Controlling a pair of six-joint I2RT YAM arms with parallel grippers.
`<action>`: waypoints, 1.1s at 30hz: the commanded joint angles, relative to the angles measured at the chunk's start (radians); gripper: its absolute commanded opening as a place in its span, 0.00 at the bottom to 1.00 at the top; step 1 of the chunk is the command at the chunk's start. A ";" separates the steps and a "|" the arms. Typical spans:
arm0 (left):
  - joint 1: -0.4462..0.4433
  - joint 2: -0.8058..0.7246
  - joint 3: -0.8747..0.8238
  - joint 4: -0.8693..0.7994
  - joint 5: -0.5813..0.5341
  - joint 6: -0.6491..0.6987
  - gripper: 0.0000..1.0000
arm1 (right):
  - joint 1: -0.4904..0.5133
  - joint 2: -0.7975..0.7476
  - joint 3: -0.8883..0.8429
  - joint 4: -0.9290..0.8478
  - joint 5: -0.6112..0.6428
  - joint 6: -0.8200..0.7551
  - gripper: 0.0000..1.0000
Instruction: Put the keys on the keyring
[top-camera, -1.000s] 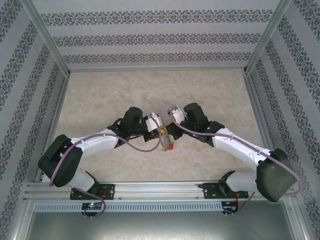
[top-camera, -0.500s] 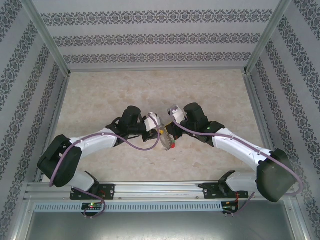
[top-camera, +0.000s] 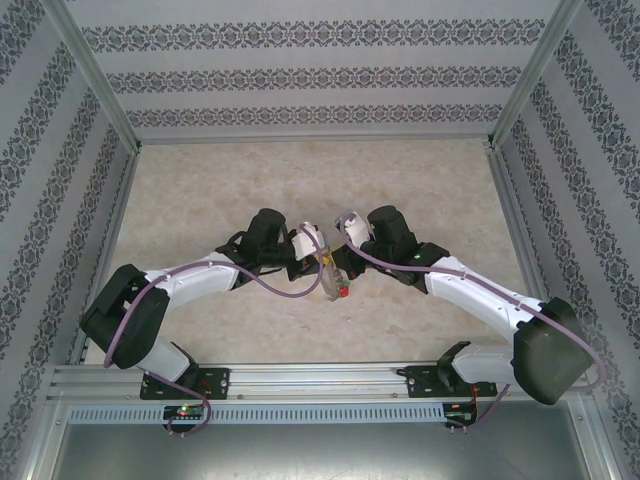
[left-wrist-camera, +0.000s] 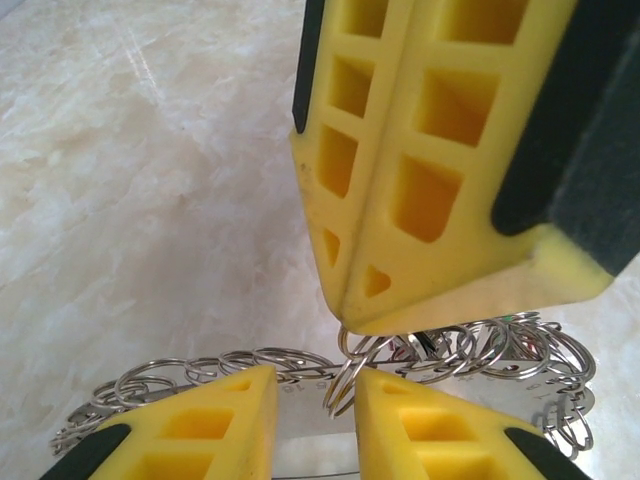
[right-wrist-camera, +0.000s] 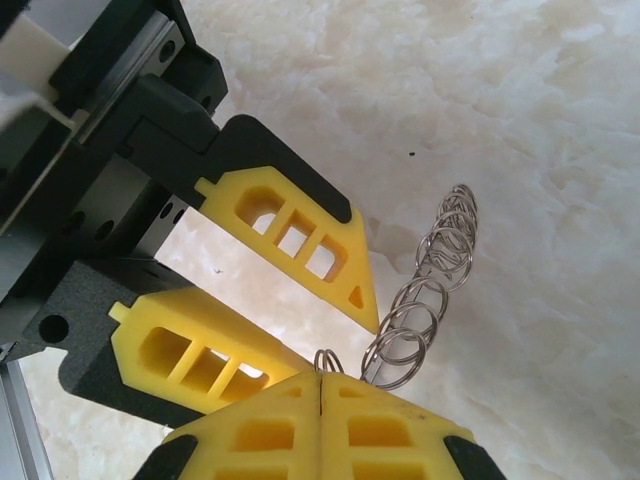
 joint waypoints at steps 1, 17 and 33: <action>0.008 0.015 0.030 -0.046 0.023 0.036 0.26 | 0.014 -0.011 0.021 0.029 -0.001 -0.006 0.00; 0.006 0.038 0.037 -0.006 0.049 0.017 0.25 | 0.014 -0.007 0.014 0.025 -0.007 0.004 0.00; 0.005 0.014 -0.031 0.109 0.063 -0.055 0.00 | 0.011 -0.014 0.002 -0.004 0.094 0.009 0.00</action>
